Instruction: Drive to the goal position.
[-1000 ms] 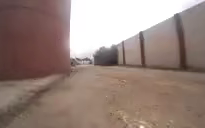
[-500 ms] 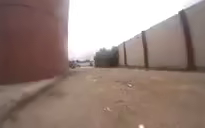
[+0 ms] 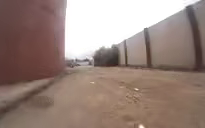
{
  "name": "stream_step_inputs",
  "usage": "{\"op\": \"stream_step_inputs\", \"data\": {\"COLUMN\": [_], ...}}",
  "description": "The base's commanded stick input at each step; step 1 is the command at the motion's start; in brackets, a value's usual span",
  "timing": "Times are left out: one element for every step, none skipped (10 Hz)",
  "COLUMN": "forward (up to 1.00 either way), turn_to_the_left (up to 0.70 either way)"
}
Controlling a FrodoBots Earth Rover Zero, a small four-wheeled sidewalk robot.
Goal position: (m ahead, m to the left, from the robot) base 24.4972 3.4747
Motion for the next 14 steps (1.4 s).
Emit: {"op": "stream_step_inputs", "data": {"forward": [1.0,1.0,1.0,1.0,1.0,1.0,1.0,1.0,1.0,1.0,1.0,1.0,1.0,1.0], "turn_to_the_left": [0.0,0.02,0.2,0.27,0.0,0.0,0.0,0.0,0.0,0.0,0.0,0.0,0.0,0.0]}}
